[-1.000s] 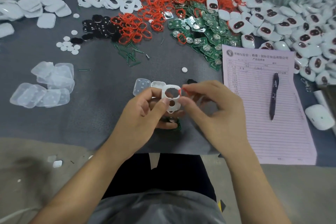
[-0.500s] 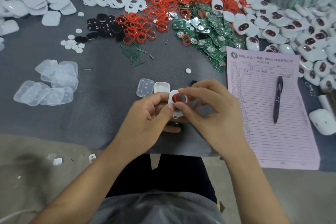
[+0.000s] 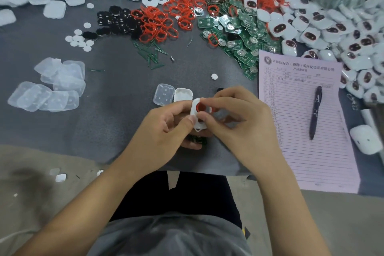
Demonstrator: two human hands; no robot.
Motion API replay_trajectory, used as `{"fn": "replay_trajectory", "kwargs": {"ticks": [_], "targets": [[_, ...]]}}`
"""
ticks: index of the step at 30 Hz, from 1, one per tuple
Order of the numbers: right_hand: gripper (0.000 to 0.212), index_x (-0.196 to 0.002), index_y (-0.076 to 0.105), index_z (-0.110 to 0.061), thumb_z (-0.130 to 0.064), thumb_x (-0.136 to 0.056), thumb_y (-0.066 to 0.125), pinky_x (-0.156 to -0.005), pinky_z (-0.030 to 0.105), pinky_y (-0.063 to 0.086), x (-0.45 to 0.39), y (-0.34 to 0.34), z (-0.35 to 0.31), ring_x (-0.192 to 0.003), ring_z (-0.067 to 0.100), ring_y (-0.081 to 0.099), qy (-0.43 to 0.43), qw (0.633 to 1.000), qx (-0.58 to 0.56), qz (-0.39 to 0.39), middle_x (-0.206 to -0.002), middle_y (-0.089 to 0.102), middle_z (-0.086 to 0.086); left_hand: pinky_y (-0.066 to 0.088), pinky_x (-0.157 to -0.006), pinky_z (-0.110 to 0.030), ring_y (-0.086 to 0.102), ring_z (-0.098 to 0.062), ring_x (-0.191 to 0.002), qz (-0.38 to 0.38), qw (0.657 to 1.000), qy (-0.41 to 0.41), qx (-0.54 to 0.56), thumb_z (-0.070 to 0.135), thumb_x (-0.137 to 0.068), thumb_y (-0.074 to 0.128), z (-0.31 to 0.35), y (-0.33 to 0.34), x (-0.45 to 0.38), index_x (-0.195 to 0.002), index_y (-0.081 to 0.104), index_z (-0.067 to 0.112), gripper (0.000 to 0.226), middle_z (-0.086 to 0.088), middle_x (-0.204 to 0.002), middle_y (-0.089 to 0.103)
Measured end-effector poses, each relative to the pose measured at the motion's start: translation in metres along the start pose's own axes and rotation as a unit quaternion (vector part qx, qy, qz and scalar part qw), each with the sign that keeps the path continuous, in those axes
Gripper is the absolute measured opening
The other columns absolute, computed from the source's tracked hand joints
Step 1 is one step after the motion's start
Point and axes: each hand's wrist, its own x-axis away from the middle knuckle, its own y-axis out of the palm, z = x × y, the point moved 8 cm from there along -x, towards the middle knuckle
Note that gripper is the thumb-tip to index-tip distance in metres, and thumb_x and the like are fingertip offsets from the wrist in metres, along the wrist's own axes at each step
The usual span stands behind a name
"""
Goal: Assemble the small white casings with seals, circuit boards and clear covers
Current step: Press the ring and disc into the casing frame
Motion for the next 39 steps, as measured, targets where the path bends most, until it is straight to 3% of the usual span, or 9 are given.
{"fn": "replay_trajectory", "kwargs": {"ticks": [6,9,14,19,26,31,33,36,39], "targets": [[0.027,-0.103,0.078,-0.031,-0.025,-0.079,0.089,-0.070,0.021,0.054,0.002,0.000,0.005,-0.088,0.014,0.069,0.039,0.996,-0.082,0.006,-0.094,0.067,-0.008,0.063,-0.075,-0.029,0.078,-0.029,-0.098,-0.028,0.999,-0.016,0.042,0.012,-0.104,0.048,0.002,0.003,0.000,-0.123,0.075,0.027,0.036,-0.008,-0.108,0.079],[0.025,-0.092,0.075,-0.034,-0.026,-0.076,0.092,-0.067,0.023,0.050,0.005,0.003,0.015,-0.083,0.014,0.069,0.084,0.985,-0.148,0.011,-0.090,0.069,-0.006,0.062,-0.075,-0.028,0.078,-0.032,-0.097,-0.049,0.997,-0.022,0.059,0.011,-0.104,0.048,0.002,0.004,0.000,-0.124,0.075,0.024,0.036,-0.010,-0.108,0.078],[0.028,-0.084,0.070,-0.027,-0.009,-0.074,0.089,-0.049,0.021,0.047,0.010,0.018,0.021,-0.059,0.007,0.059,0.146,0.945,-0.289,-0.037,-0.074,0.067,-0.006,0.062,-0.077,-0.028,0.078,-0.031,-0.096,-0.070,0.997,-0.016,0.037,0.010,-0.105,0.045,0.003,0.005,0.003,-0.127,0.073,0.026,0.039,-0.008,-0.109,0.079],[0.029,-0.094,0.066,-0.026,-0.009,-0.079,0.083,-0.035,0.018,0.035,0.013,0.034,0.024,-0.048,0.010,0.052,0.231,0.890,-0.372,-0.123,-0.077,0.063,0.000,0.063,-0.077,-0.030,0.079,-0.031,-0.095,-0.058,0.998,-0.016,0.019,0.012,-0.105,0.046,0.005,0.005,0.006,-0.123,0.075,0.027,0.038,-0.008,-0.107,0.079],[0.030,-0.092,0.059,-0.014,-0.009,-0.076,0.084,-0.037,0.022,0.042,0.015,0.036,0.025,-0.053,0.018,0.057,0.267,0.863,-0.403,-0.148,-0.079,0.064,0.009,0.064,-0.070,-0.031,0.080,-0.027,-0.088,-0.052,0.999,-0.013,0.007,0.029,-0.105,0.050,0.012,0.008,0.005,-0.112,0.078,0.024,0.030,-0.008,-0.094,0.079],[0.033,-0.103,0.075,-0.018,-0.040,-0.080,0.083,-0.047,0.023,0.053,0.018,0.037,0.025,-0.061,0.009,0.057,0.277,0.807,-0.510,-0.106,-0.075,0.060,0.006,0.063,-0.069,-0.027,0.080,-0.027,-0.085,0.000,0.998,-0.024,0.055,0.037,-0.102,0.052,0.008,0.004,0.002,-0.110,0.077,0.022,0.031,-0.010,-0.094,0.080],[0.026,-0.105,0.076,-0.019,-0.033,-0.084,0.083,-0.047,0.024,0.053,0.019,0.031,0.031,-0.065,0.012,0.061,0.271,0.826,-0.490,-0.062,-0.081,0.064,0.007,0.062,-0.068,-0.026,0.079,-0.029,-0.086,0.030,0.997,-0.029,0.072,0.038,-0.100,0.053,0.005,0.001,0.001,-0.110,0.079,0.023,0.031,-0.011,-0.095,0.080],[0.023,-0.107,0.077,-0.023,-0.016,-0.086,0.082,-0.046,0.026,0.055,0.017,0.009,0.029,-0.065,0.017,0.070,0.180,0.937,-0.298,0.000,-0.092,0.073,0.004,0.063,-0.071,-0.027,0.079,-0.030,-0.088,0.044,0.996,-0.026,0.078,0.035,-0.101,0.054,0.003,0.001,-0.001,-0.111,0.079,0.024,0.029,-0.010,-0.099,0.080],[0.024,-0.107,0.079,-0.029,-0.024,-0.085,0.086,-0.048,0.030,0.057,0.015,-0.003,0.015,-0.077,0.022,0.071,0.076,0.989,-0.130,0.009,-0.099,0.070,-0.004,0.063,-0.074,-0.029,0.079,-0.029,-0.091,0.034,0.998,-0.015,0.059,0.032,-0.103,0.054,0.004,0.003,-0.001,-0.114,0.078,0.025,0.028,-0.008,-0.101,0.080]]}}
